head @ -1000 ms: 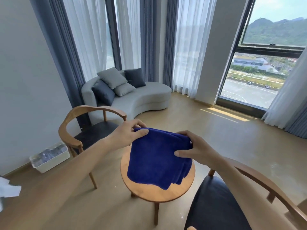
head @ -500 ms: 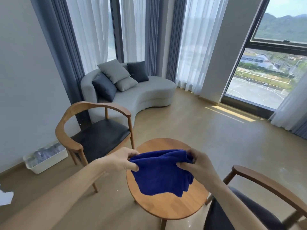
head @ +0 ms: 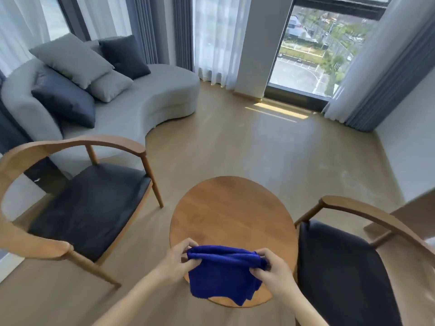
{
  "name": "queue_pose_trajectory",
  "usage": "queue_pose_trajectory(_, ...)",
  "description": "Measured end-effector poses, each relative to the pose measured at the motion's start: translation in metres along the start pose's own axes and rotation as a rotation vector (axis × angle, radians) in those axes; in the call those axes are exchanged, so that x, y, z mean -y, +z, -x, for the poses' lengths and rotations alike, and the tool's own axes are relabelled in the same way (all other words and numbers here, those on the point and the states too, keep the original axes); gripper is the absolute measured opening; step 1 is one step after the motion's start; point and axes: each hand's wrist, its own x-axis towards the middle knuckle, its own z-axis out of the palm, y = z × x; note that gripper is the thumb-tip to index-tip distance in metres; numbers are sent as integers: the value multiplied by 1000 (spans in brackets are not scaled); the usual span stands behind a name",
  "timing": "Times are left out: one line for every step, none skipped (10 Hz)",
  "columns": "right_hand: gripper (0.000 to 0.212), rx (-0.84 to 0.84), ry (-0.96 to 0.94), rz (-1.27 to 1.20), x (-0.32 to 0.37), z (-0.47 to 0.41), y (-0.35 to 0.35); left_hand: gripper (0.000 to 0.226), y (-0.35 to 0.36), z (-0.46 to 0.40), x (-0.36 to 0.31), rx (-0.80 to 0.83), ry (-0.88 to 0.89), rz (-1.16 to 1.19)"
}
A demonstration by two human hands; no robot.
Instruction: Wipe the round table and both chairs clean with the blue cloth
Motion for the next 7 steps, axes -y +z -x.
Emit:
queue_pose_trajectory(20, -24, 118, -44, -17, -12, 2, 9, 7, -30, 9, 83, -72, -23)
queue_pose_trajectory(20, -65, 202, -105, -31, -28, 0, 10, 17, -62, 8, 153, -135, -38)
queue_pose_trajectory(19, -94, 261, -164, -40, -53, -8, 9, 22, -99, 2, 168, -208, -54)
queue_pose_trajectory(19, -100, 331, -197, -48, -91, -20, 10, 24, -141, 0, 160, -288, -70)
queue_pose_trajectory(26, -146, 393, -245, -56, -139, -28, 23, 22, -189, 2, 46, -369, -76)
queue_pose_trajectory(51, -231, 487, -167, -67, -184, -37, 41, 18, -233, 13, -146, -440, -82)
queue_pose_trajectory(50, -206, 539, -38, -73, -205, -45, 41, 14, -251, 20, -188, -472, -171)
